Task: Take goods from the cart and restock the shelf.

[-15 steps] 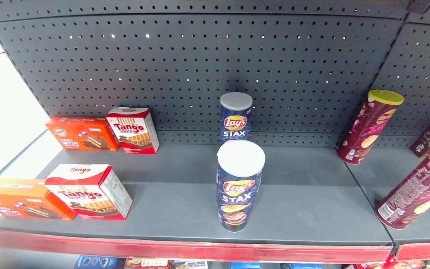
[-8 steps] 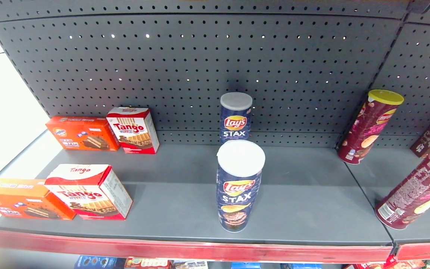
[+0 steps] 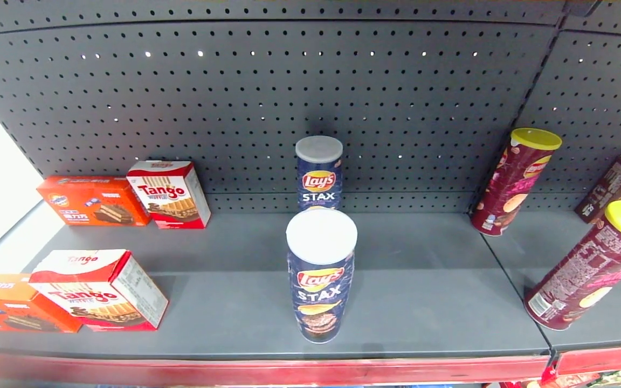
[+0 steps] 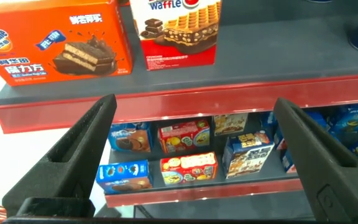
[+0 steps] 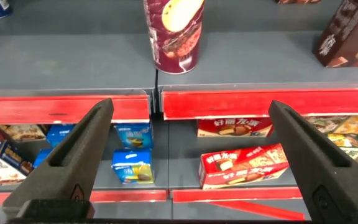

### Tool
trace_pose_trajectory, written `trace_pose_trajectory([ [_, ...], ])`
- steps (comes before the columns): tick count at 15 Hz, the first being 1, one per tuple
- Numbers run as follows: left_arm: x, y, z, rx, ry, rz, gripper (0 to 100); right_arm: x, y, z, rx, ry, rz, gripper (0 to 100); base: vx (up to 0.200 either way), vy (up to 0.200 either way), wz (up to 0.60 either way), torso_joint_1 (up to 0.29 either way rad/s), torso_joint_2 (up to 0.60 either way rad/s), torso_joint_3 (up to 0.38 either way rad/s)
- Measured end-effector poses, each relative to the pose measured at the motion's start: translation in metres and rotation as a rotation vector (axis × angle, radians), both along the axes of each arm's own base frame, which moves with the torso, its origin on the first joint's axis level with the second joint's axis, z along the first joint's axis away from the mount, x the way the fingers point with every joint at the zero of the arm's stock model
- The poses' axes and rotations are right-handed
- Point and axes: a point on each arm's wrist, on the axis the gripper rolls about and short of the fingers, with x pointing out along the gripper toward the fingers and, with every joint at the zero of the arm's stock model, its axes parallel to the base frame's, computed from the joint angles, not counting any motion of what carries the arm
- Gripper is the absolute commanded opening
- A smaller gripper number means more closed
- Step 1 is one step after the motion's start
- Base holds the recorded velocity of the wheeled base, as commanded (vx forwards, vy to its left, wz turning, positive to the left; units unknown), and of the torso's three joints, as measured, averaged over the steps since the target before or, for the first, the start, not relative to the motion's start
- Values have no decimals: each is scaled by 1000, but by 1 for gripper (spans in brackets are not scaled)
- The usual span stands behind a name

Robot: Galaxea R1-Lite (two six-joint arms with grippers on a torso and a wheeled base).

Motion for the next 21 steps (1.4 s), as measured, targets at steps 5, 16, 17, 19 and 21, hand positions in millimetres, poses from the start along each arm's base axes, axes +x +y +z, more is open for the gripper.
trace_pose_trajectory([
  [5,0,0,0,-1,-1,1,100,0,0,0,0,0,1,100,0,120,0,3,-1,1],
  [16,0,0,0,0,0,1,100,0,0,0,2,-1,0,100,-55,0,0,2,1,0],
  [17,0,0,0,-2,0,1,100,0,0,0,2,0,1,100,0,0,0,0,0,0],
  [19,0,0,0,-2,0,1,100,0,0,0,1,0,1,100,0,0,0,0,0,0],
  [21,0,0,0,1,0,0,100,0,0,0,2,-2,1,100,0,0,0,0,0,0],
])
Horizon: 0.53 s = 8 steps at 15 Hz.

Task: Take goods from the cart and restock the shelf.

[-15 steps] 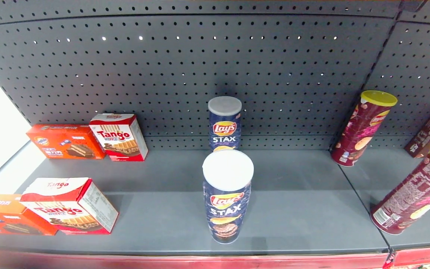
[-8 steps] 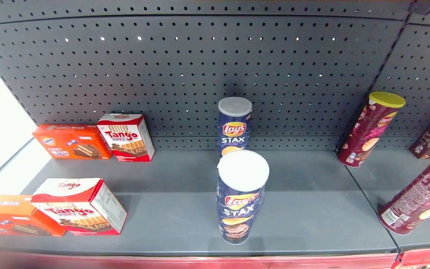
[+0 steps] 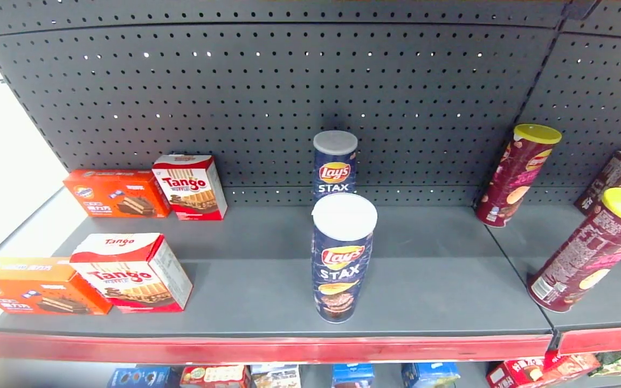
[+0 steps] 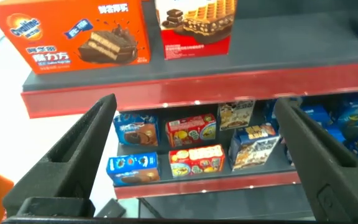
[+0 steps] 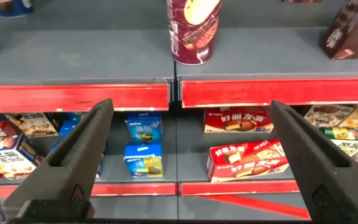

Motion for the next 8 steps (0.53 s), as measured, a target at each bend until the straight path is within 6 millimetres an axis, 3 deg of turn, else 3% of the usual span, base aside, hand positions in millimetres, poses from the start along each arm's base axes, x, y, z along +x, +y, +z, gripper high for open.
trace_pose_trajectory([
  [8,0,0,0,-5,1,1,100,0,0,0,0,1,0,100,0,0,0,0,0,0],
])
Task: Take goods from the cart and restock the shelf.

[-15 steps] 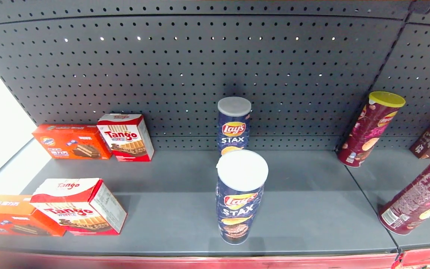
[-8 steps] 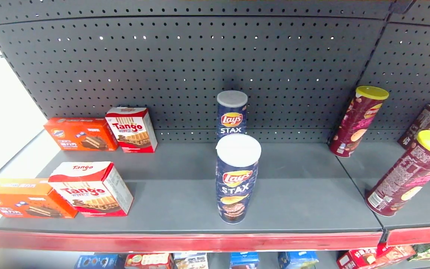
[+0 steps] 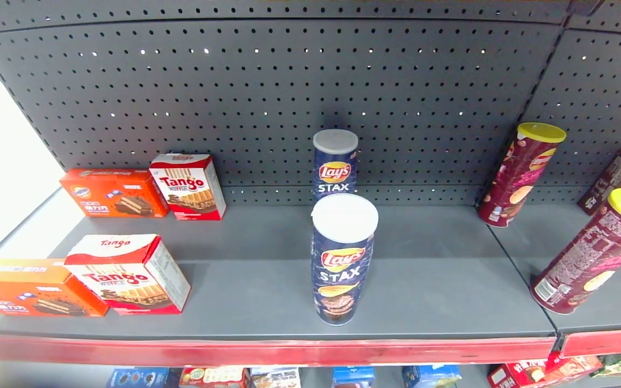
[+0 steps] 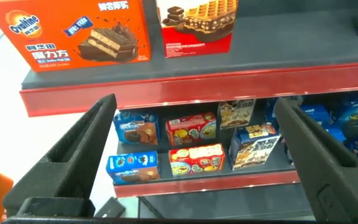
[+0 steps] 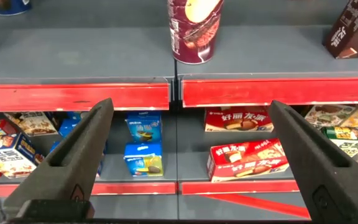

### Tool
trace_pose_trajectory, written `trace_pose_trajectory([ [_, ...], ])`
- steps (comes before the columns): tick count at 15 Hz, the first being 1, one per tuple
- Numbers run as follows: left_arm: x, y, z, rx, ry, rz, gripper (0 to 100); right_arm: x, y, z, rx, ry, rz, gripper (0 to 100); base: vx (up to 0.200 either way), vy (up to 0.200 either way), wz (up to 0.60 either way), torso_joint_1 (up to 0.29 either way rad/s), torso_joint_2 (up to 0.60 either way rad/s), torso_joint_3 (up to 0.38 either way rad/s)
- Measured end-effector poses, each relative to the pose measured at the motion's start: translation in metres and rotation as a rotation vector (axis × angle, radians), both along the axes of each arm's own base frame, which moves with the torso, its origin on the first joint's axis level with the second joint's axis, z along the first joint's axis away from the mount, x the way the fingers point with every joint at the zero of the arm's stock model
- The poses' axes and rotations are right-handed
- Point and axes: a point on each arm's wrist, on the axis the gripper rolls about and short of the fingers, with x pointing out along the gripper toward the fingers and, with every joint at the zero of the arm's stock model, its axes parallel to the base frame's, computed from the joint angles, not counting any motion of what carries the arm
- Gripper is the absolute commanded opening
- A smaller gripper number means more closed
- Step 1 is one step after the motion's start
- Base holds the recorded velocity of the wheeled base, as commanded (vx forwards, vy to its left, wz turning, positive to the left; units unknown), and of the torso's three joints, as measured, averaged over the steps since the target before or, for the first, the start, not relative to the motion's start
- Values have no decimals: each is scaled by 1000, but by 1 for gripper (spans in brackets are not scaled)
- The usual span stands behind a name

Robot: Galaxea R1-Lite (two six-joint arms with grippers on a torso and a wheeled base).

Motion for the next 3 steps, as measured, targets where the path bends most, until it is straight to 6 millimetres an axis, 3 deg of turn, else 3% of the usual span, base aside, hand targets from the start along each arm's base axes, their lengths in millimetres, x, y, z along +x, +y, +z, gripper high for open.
trace_pose_trajectory([
  [3,0,0,0,0,0,0,100,0,0,0,0,0,0,100,0,0,0,0,0,0],
])
